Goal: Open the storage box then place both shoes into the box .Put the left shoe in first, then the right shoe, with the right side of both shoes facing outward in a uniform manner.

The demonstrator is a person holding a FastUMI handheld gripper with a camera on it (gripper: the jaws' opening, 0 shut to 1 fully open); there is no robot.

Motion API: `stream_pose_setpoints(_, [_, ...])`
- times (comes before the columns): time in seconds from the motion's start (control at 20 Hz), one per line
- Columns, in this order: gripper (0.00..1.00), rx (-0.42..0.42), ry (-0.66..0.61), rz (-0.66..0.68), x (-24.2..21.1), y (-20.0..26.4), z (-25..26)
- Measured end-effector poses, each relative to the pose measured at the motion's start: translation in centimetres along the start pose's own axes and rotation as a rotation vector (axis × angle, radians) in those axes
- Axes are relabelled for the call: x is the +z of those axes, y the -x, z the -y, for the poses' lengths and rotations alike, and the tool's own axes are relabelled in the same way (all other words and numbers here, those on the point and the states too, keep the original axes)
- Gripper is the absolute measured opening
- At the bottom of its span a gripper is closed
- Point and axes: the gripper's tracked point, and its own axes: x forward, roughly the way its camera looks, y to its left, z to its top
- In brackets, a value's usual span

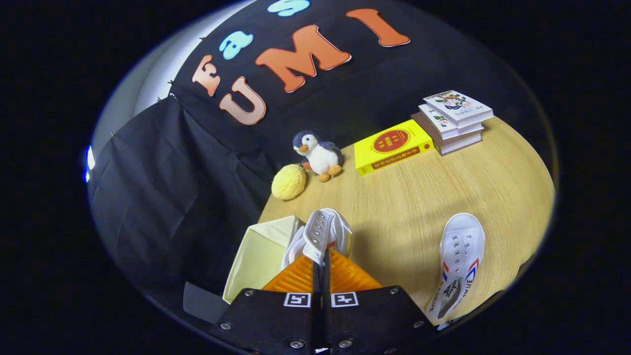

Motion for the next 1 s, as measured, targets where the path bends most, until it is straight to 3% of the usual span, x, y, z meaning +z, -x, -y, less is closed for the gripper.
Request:
stream_pose_setpoints(0.3, [0.0,0.084,0.049,0.006,0.8,-0.2,-6.6])
stream_pose_setpoints(0.6, [0.0,0.113,0.096,-0.072,-3.1,-3.5,-12.3])
stream_pose_setpoints(0.8, [0.0,0.084,0.125,-0.129,-6.0,-6.2,-14.8])
stream_pose_setpoints(1.0, [0.01,-0.001,0.13,-0.177,-8.7,-8.7,-15.0])
